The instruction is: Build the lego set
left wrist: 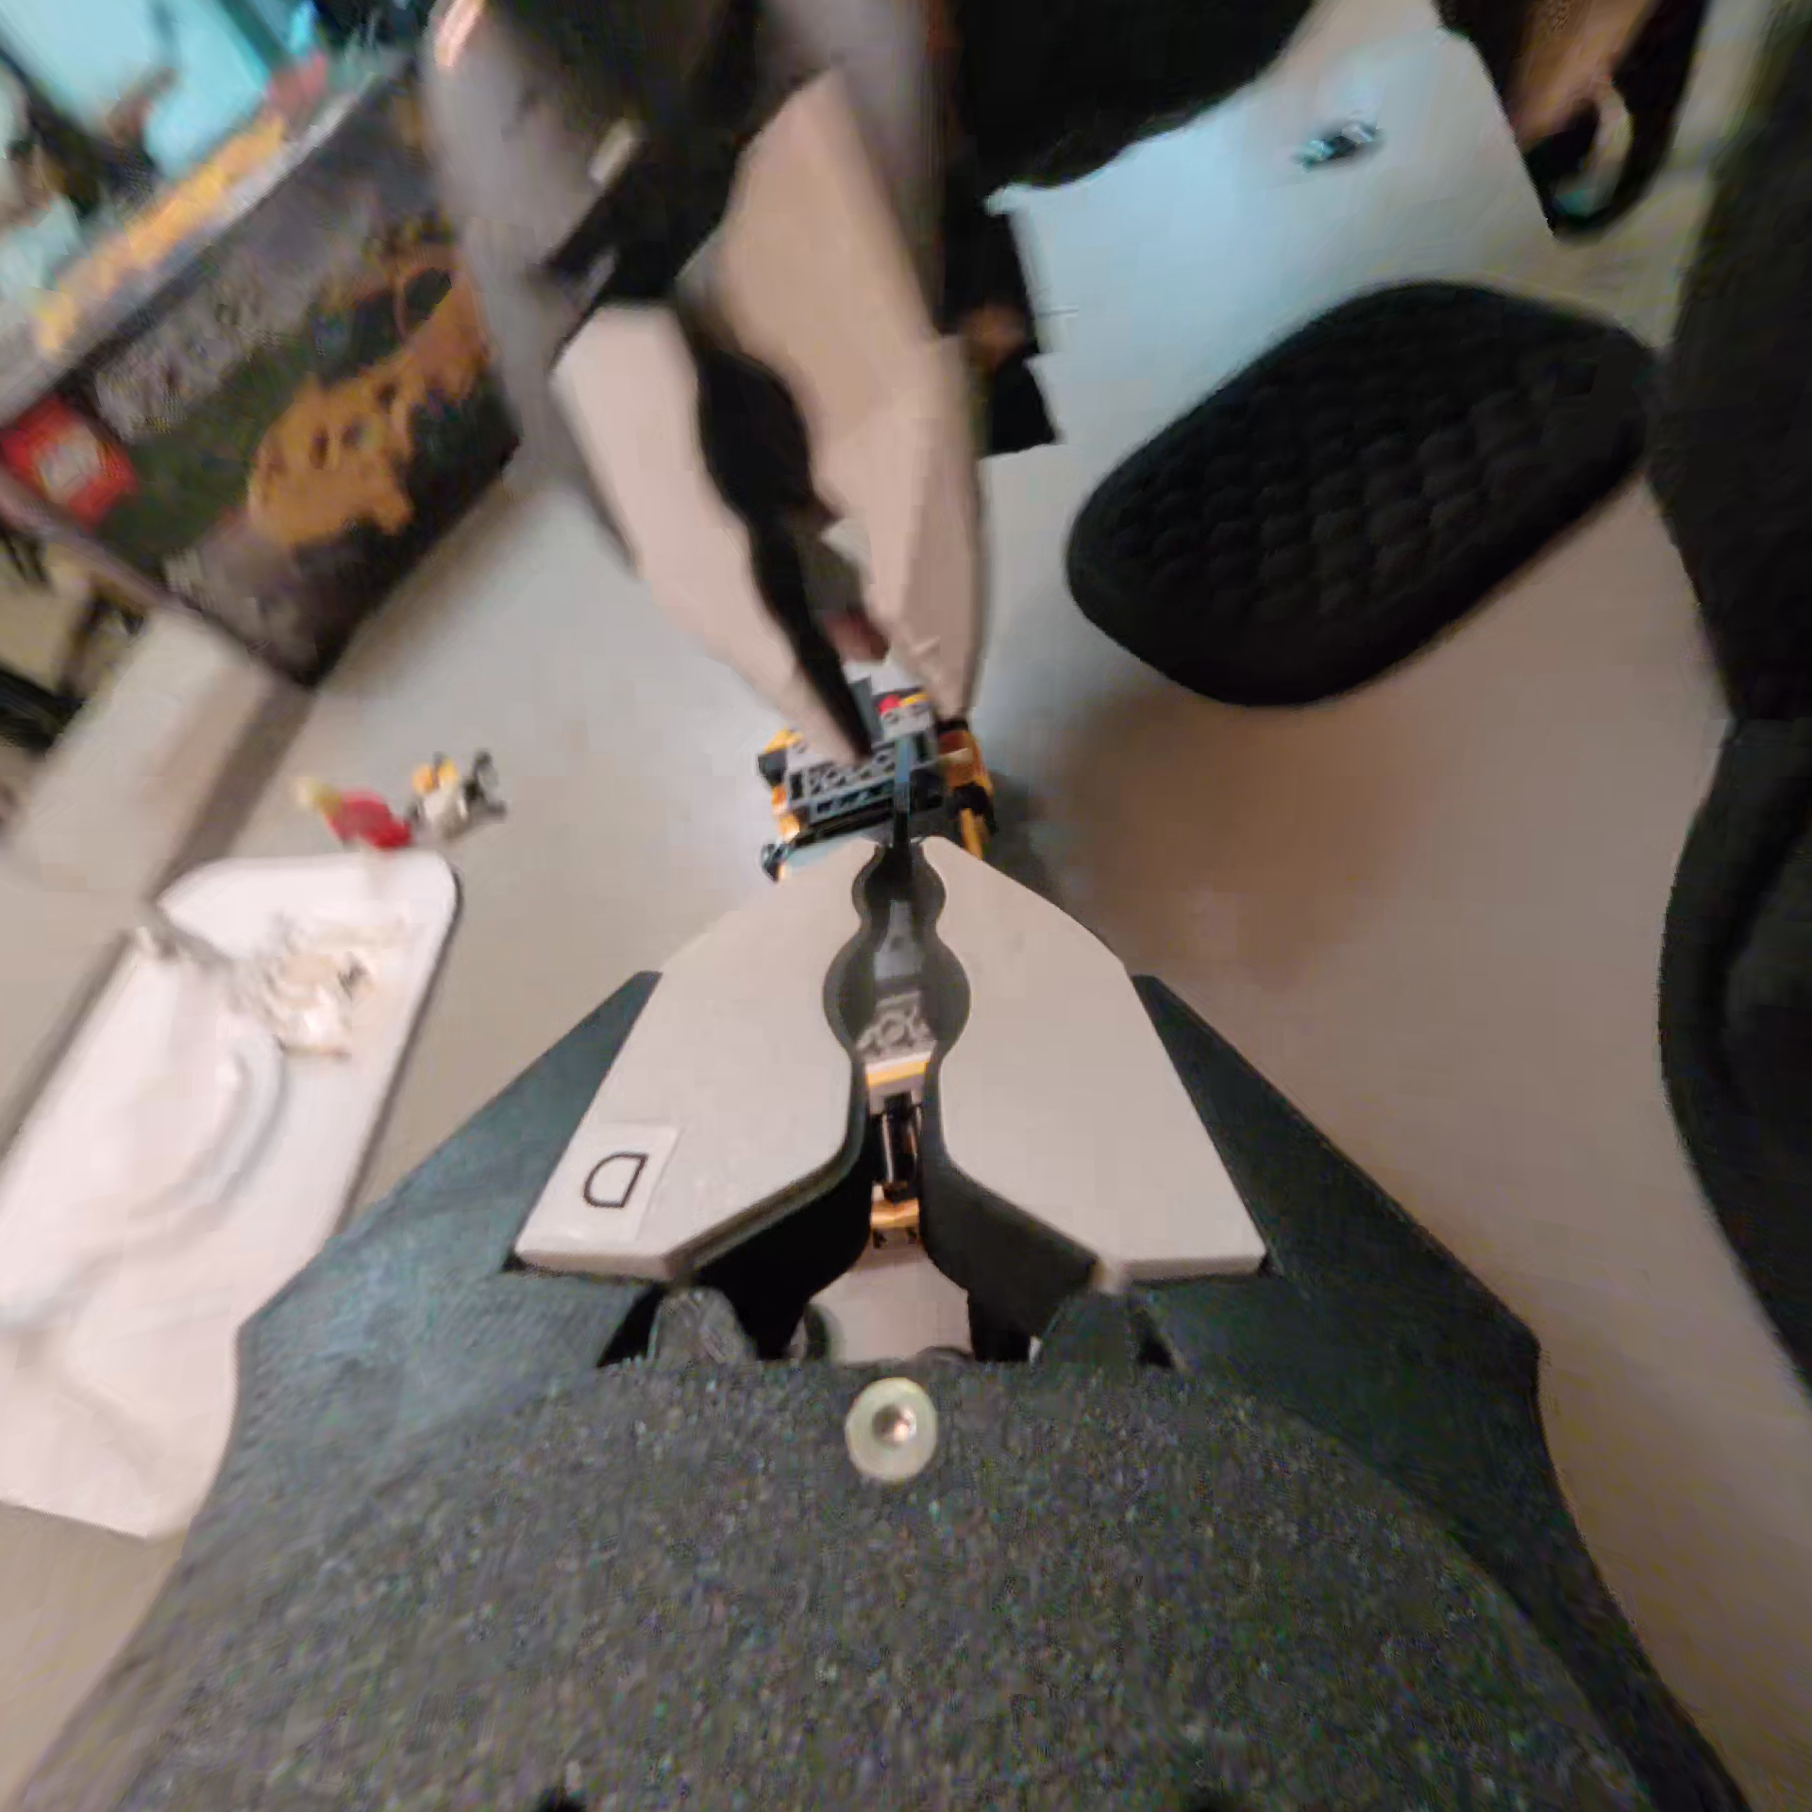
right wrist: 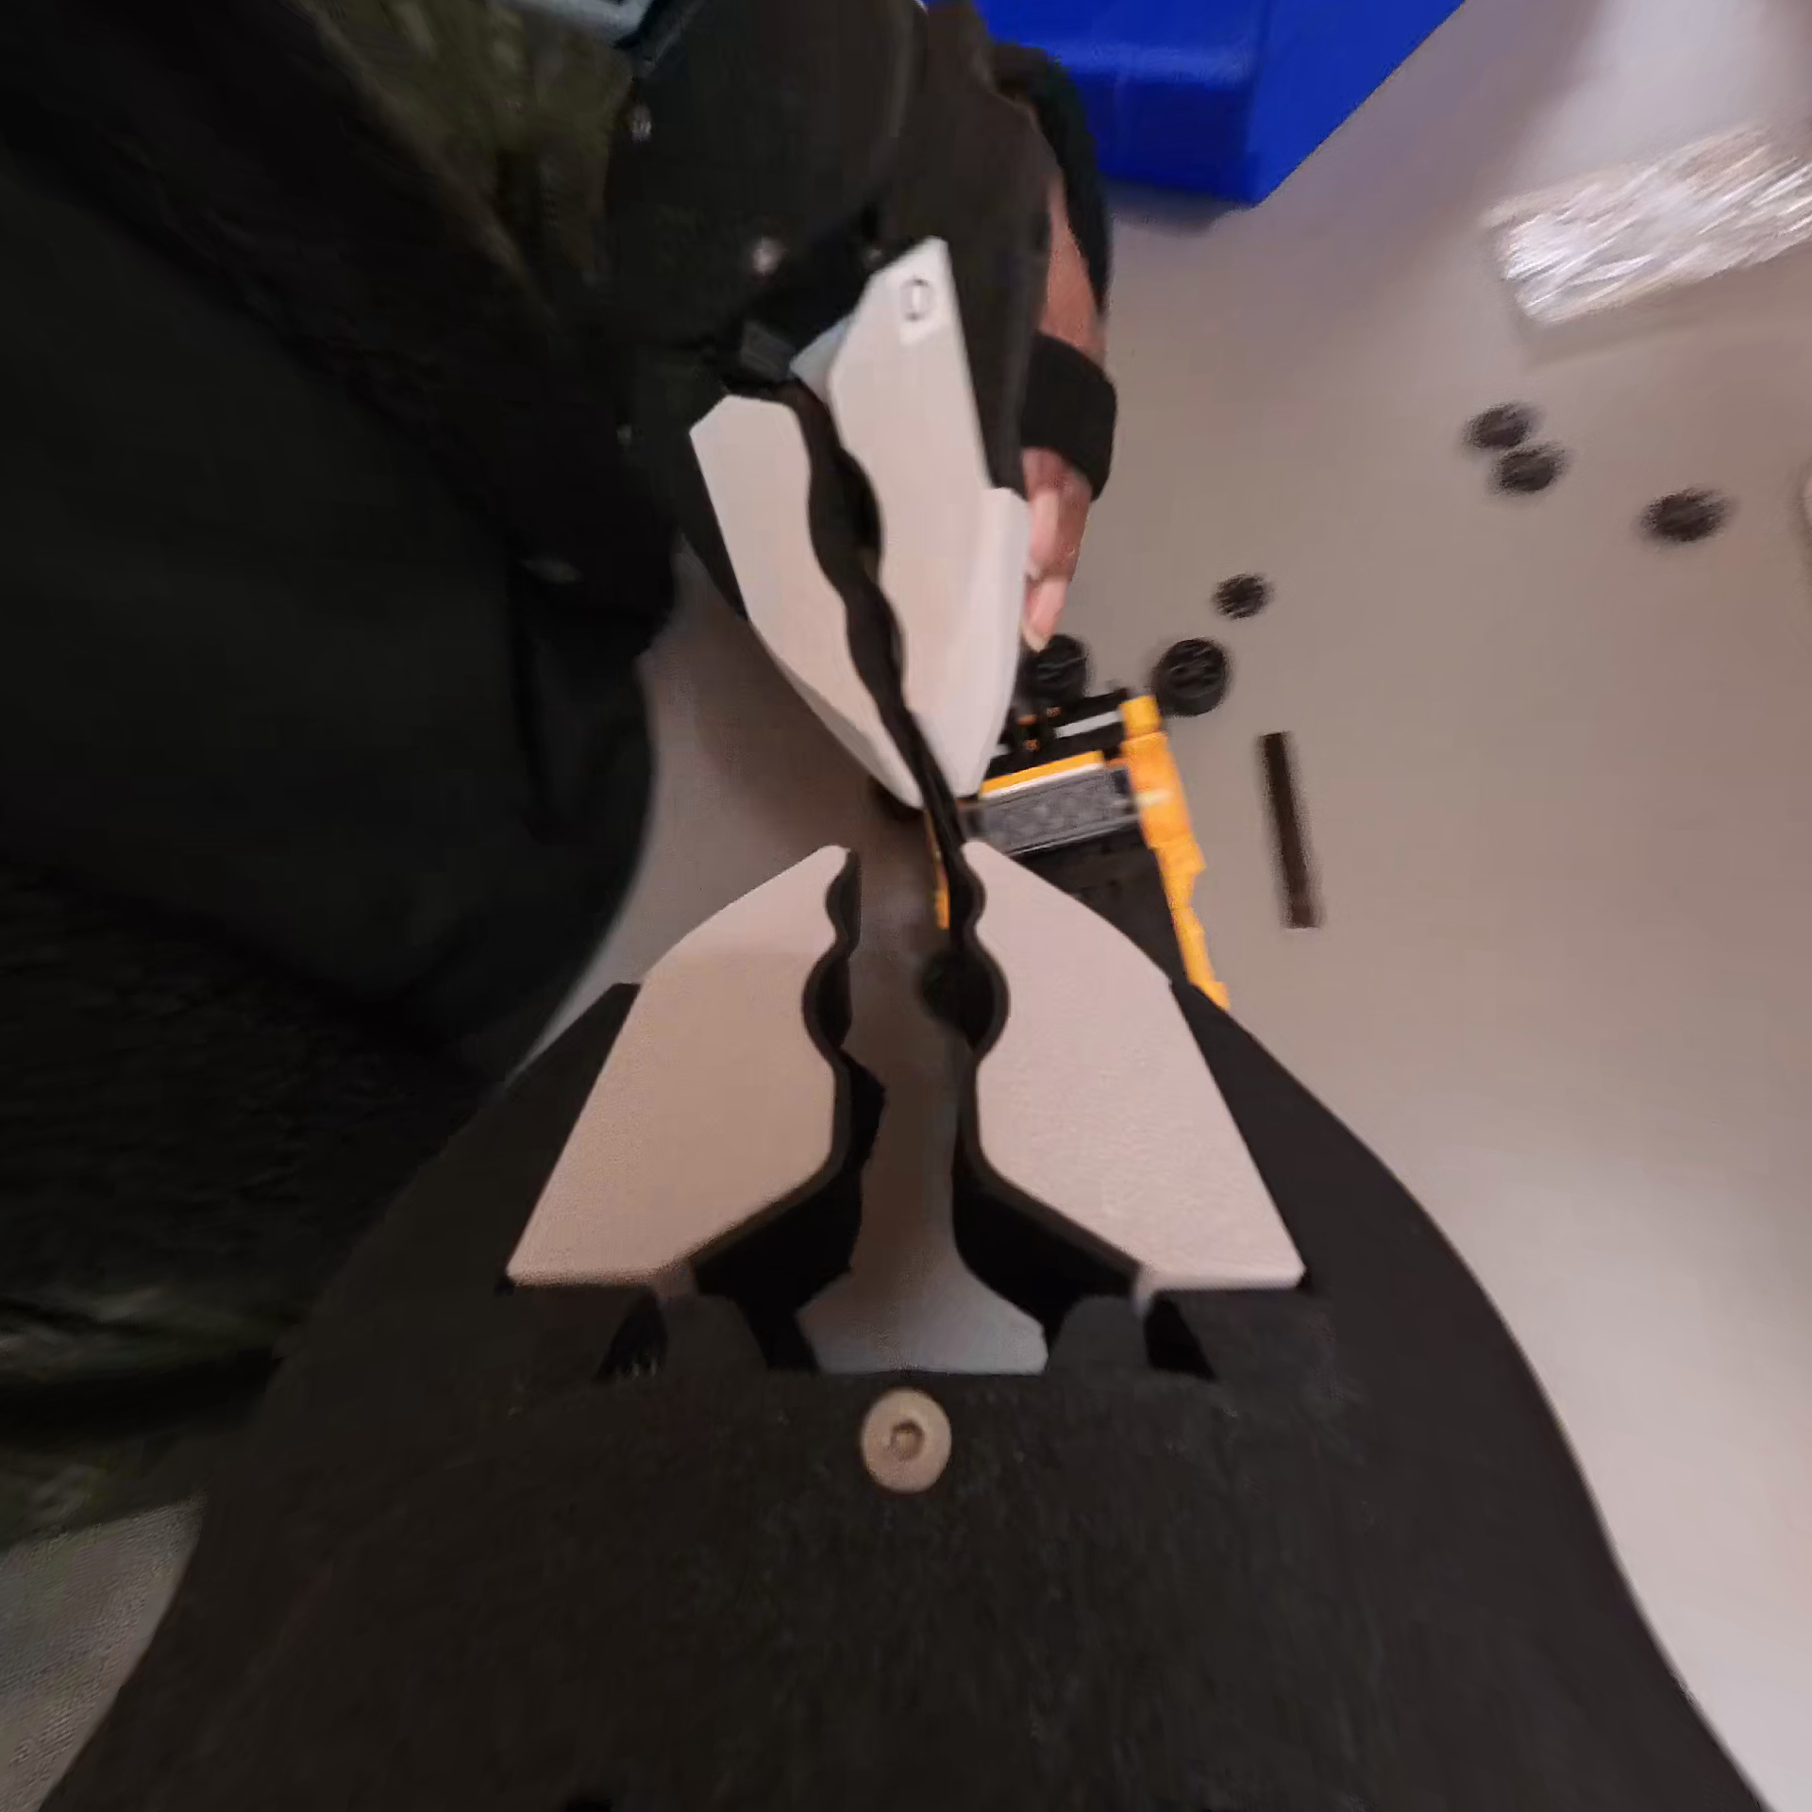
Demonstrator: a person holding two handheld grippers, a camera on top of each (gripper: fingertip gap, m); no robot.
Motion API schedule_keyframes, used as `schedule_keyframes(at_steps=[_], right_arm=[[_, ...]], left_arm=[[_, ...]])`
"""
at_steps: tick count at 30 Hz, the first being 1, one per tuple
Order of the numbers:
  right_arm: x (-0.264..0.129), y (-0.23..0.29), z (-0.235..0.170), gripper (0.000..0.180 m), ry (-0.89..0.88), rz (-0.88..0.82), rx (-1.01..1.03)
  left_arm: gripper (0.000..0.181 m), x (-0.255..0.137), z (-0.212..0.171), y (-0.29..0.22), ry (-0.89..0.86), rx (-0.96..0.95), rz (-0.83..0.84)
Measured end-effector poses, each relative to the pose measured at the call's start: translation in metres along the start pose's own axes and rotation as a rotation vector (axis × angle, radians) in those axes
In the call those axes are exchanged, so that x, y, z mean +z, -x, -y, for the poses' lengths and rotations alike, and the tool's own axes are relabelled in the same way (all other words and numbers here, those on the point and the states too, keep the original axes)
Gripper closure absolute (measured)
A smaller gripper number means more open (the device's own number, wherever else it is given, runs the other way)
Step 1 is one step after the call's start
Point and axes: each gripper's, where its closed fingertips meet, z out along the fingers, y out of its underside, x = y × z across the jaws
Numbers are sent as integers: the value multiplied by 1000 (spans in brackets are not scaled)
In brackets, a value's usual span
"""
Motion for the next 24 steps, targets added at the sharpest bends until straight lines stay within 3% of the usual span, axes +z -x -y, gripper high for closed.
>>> schedule_keyframes(at_steps=[5, 9, 14, 17, 20, 24], right_arm=[[-6, -32, 2, 162, 119, -454, -356], [-4, -50, 3, 166, 271, -683, -572], [4, -57, -6, 171, 356, -666, -542], [6, -59, -6, 165, 346, -644, -482], [4, -64, -2, 172, 339, -656, -465], [7, -60, -5, 173, 325, -554, -412]], left_arm=[[177, 2, -8, 28, -66, -694, -161], [178, 7, -8, 37, -130, -1027, -287], [178, 10, -13, 43, -148, -1117, -273], [178, 8, -14, 48, -170, -1126, -245], [178, 7, -13, 50, -179, -1130, -239], [175, 5, -14, 50, -195, -1135, -259]])
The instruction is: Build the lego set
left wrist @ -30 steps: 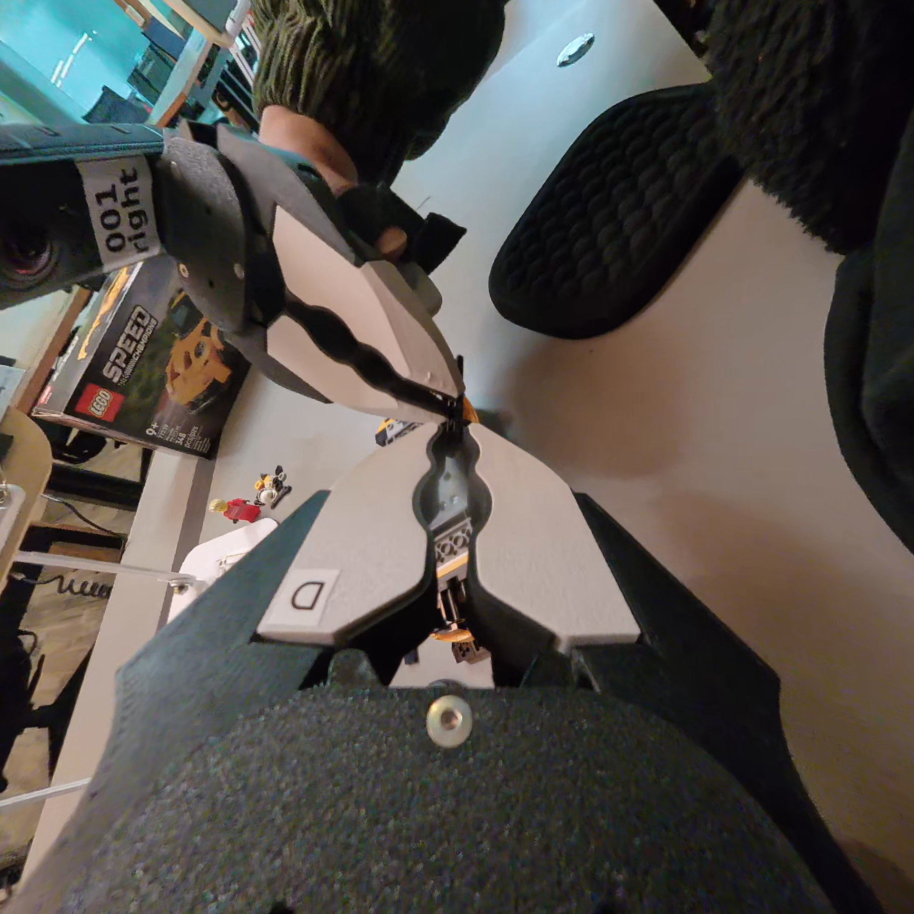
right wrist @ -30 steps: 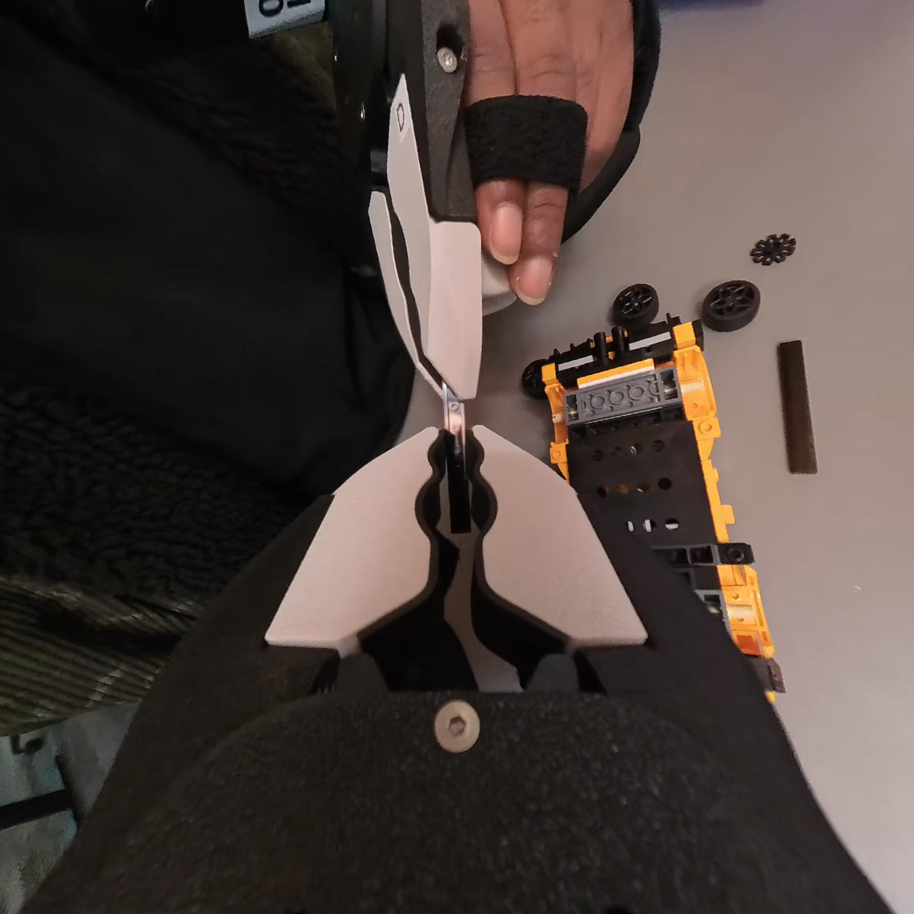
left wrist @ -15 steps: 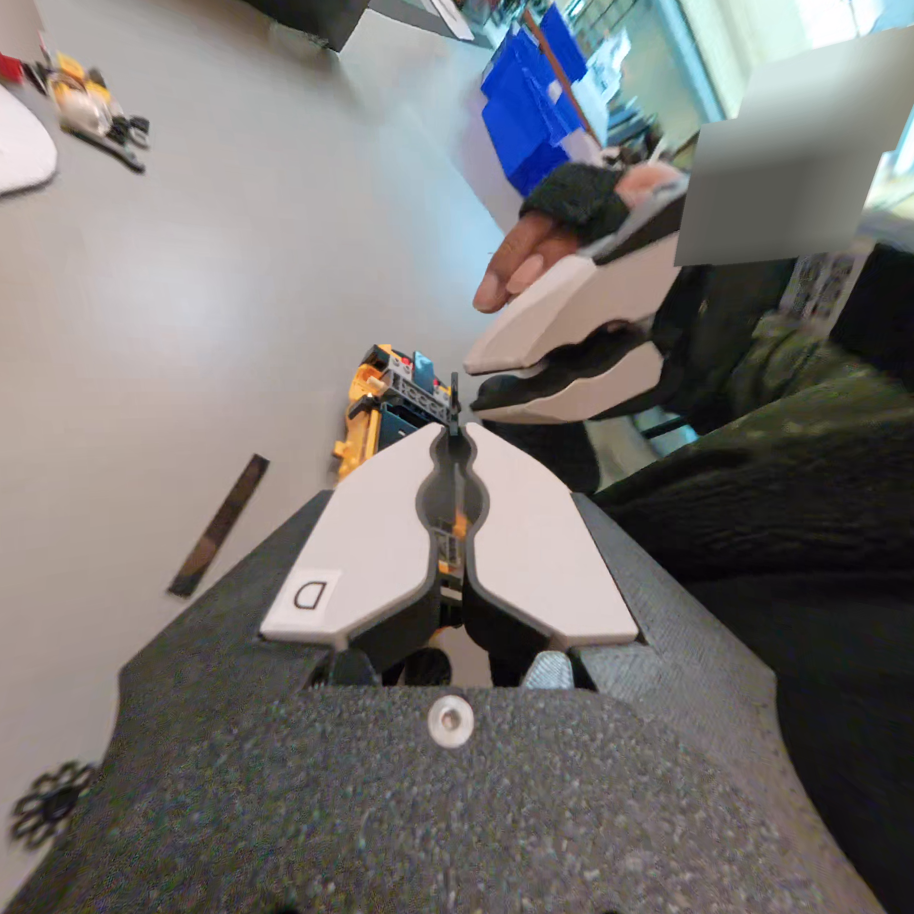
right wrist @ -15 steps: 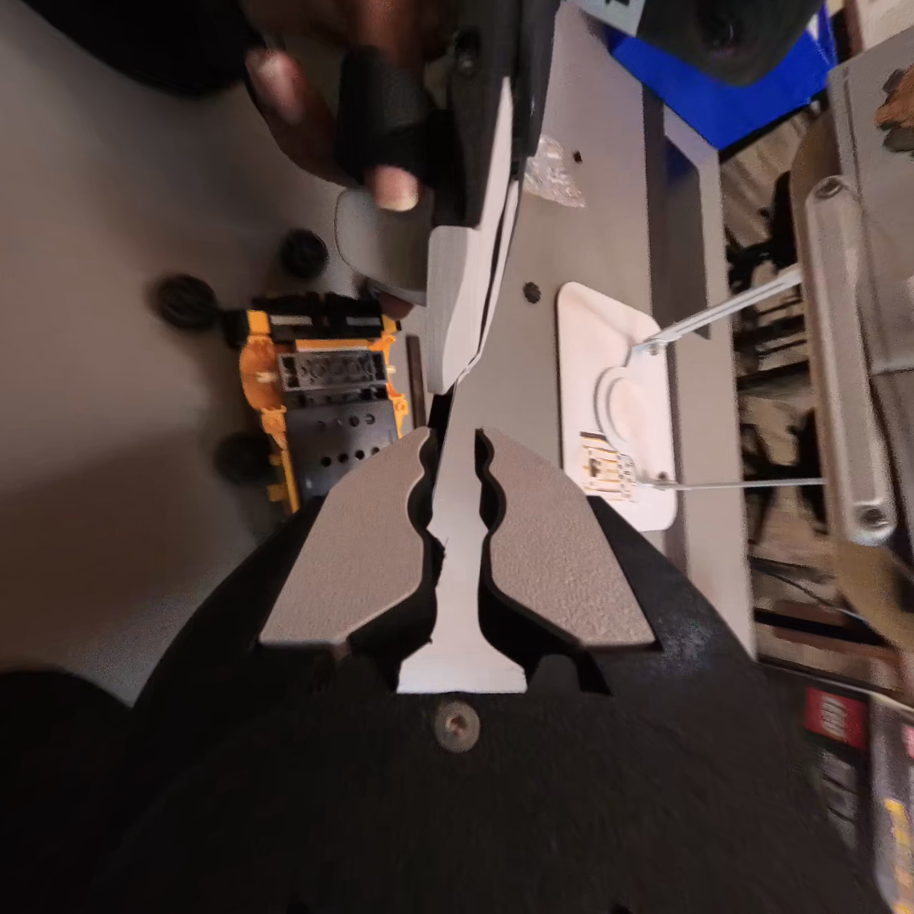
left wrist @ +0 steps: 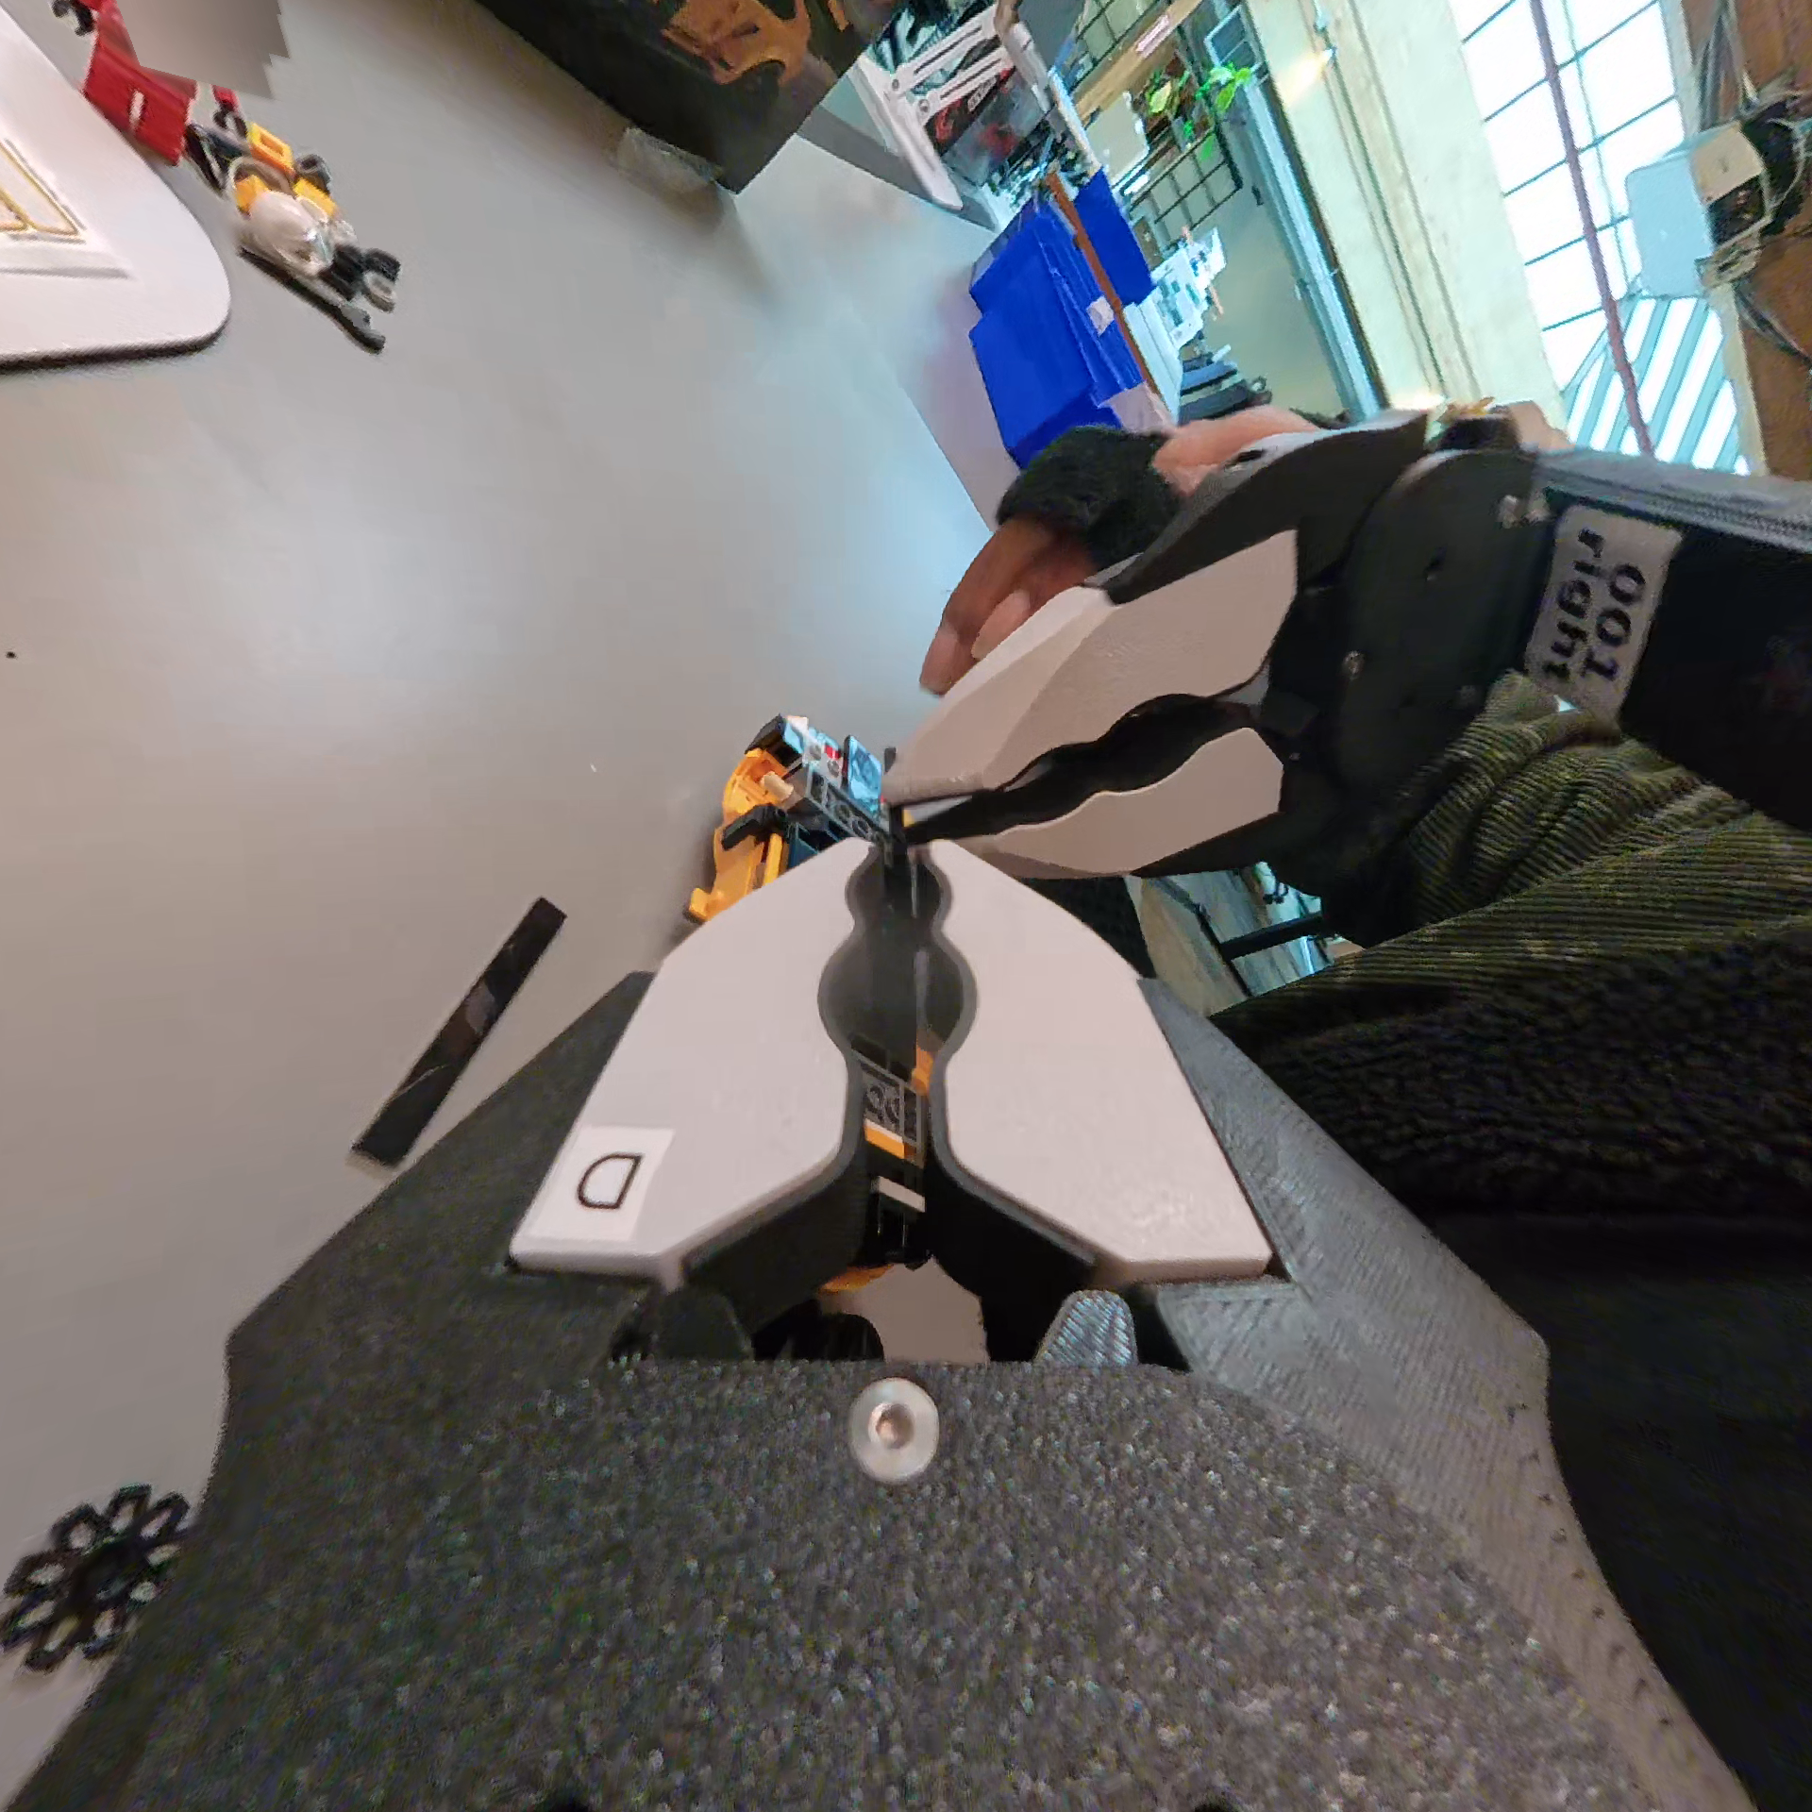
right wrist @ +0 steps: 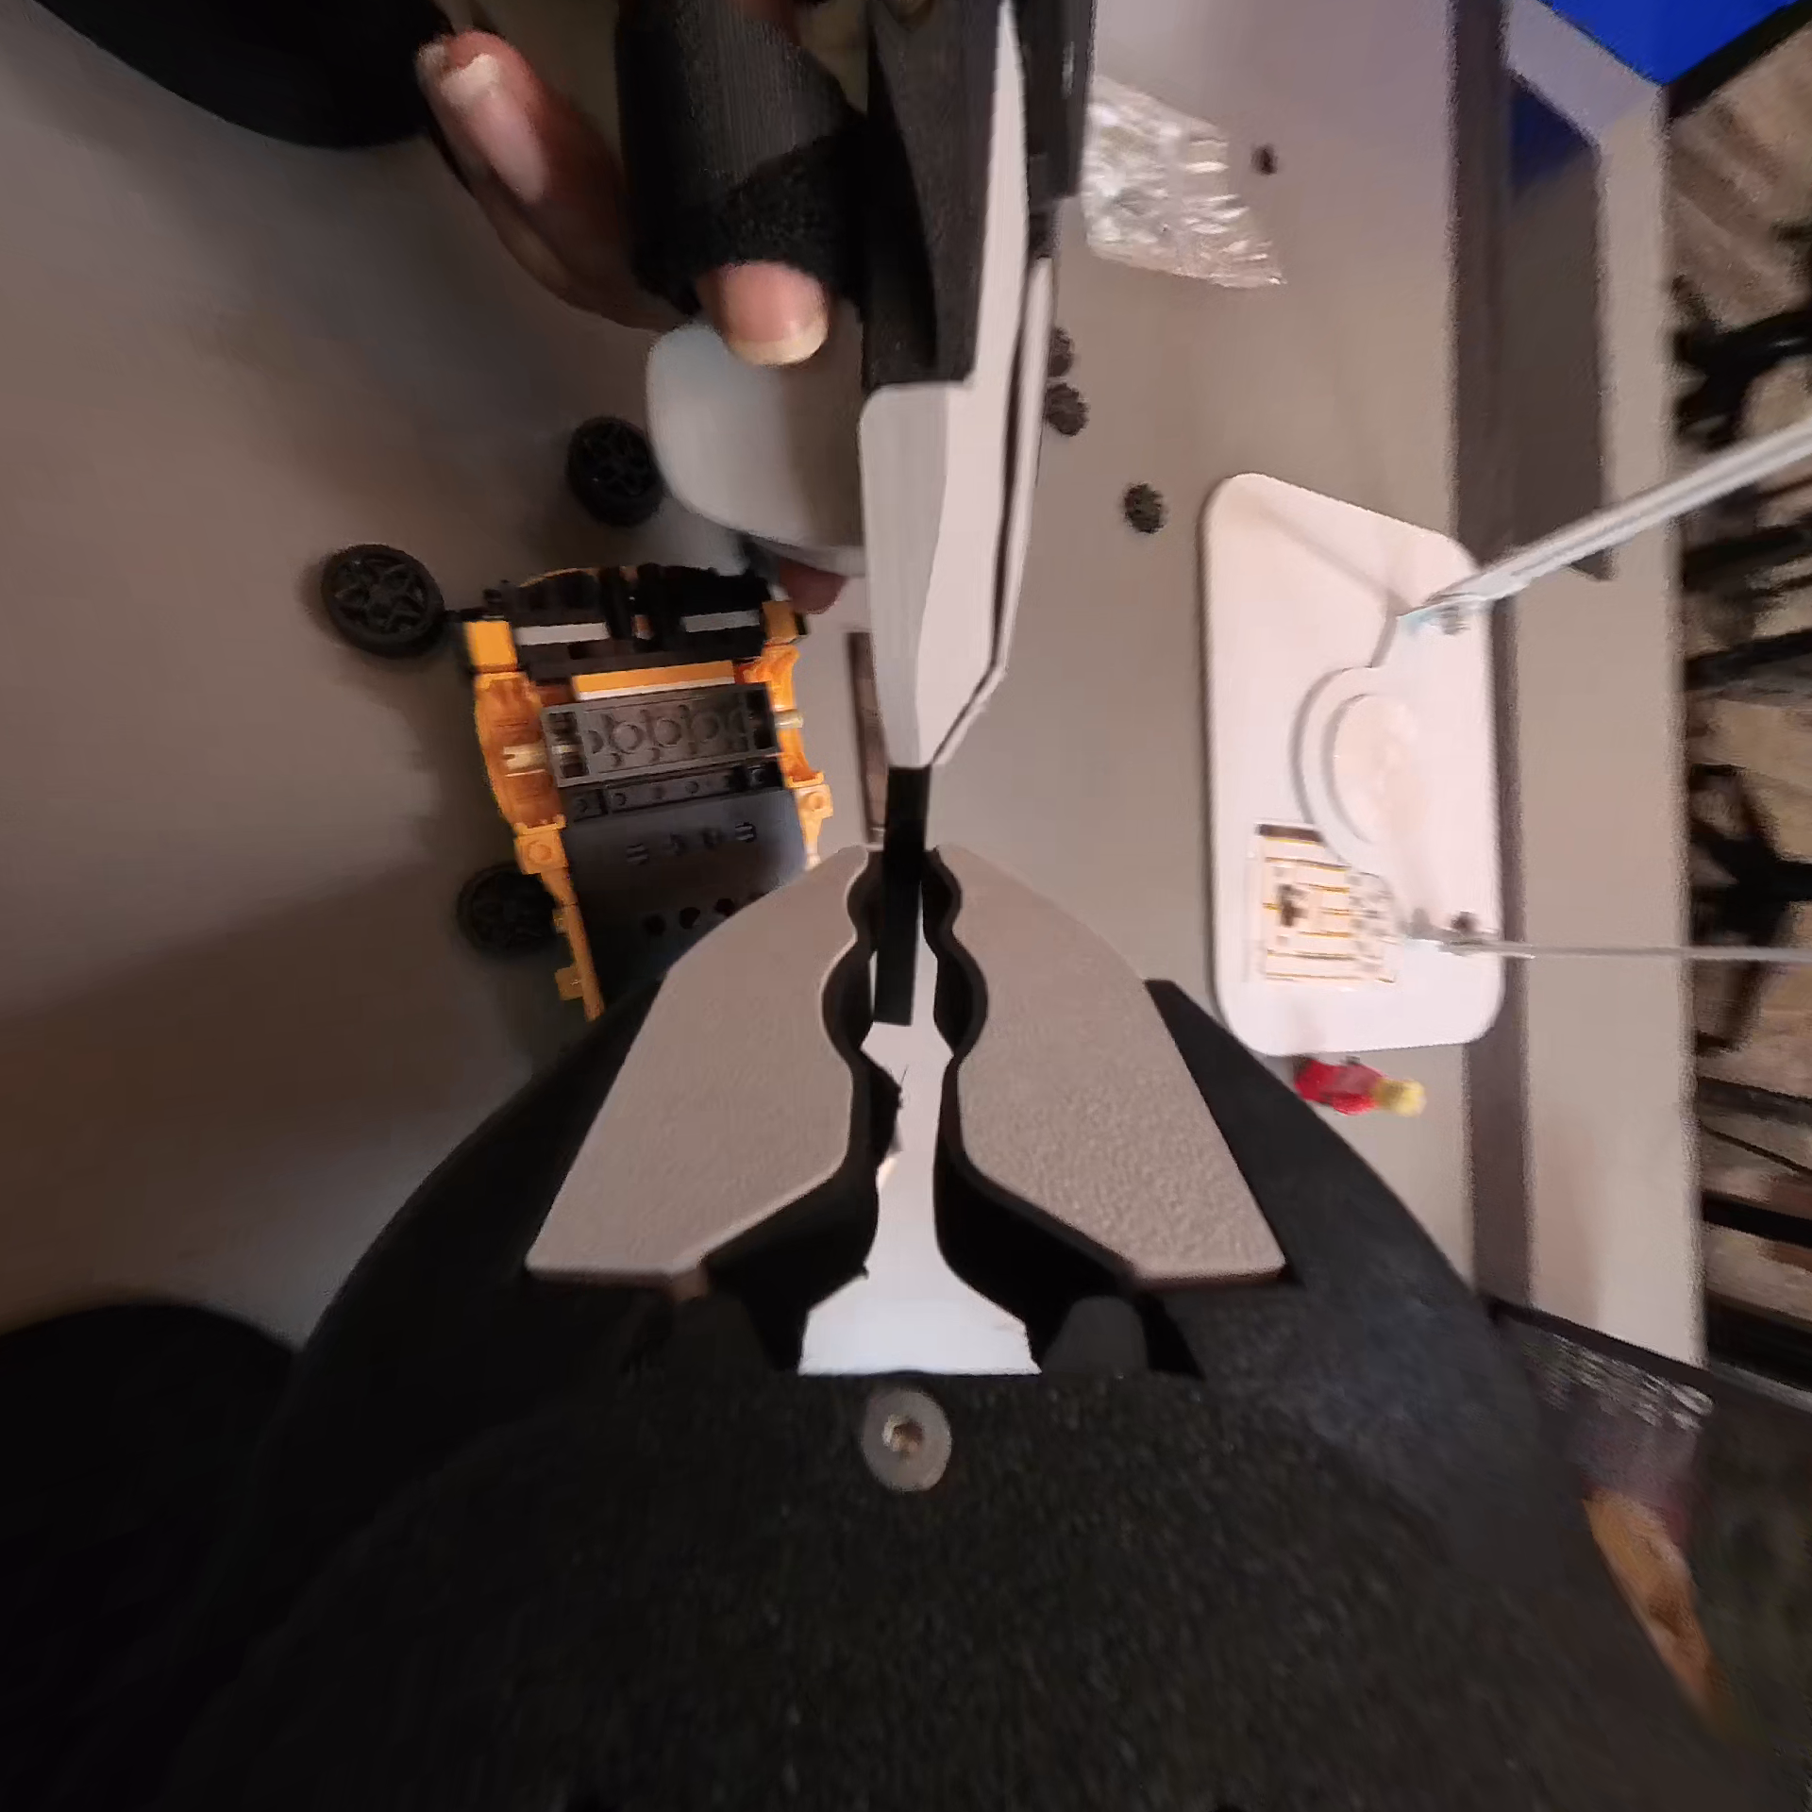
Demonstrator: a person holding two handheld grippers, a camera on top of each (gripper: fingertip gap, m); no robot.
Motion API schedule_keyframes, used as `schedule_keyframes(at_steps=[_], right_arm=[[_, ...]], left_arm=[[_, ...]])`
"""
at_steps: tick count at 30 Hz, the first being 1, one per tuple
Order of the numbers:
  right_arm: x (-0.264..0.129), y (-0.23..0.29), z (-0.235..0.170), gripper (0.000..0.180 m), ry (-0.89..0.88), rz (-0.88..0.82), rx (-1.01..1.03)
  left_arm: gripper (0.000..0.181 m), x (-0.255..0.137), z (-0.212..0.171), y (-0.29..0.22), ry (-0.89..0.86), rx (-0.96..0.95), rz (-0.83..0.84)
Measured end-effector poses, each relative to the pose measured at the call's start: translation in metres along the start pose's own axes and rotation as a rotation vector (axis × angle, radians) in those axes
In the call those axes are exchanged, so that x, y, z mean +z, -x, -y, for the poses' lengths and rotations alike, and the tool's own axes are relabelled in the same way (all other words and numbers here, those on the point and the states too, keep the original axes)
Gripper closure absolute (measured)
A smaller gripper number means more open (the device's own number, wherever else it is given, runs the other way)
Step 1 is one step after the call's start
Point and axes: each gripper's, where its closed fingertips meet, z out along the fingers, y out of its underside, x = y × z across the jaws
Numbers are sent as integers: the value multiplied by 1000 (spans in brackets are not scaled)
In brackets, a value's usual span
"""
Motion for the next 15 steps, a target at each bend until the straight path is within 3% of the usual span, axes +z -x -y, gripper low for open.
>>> schedule_keyframes(at_steps=[6, 11, 15], right_arm=[[1, 7, -21, 173, 34, 279, 52], [15, 14, -28, 173, 95, 401, 20], [22, 20, -30, 173, 125, 480, 29]], left_arm=[[130, -13, -8, -4, 70, 291, 54], [95, -17, -39, 9, 216, 617, 225], [81, -9, -70, 20, 331, 731, 276]])
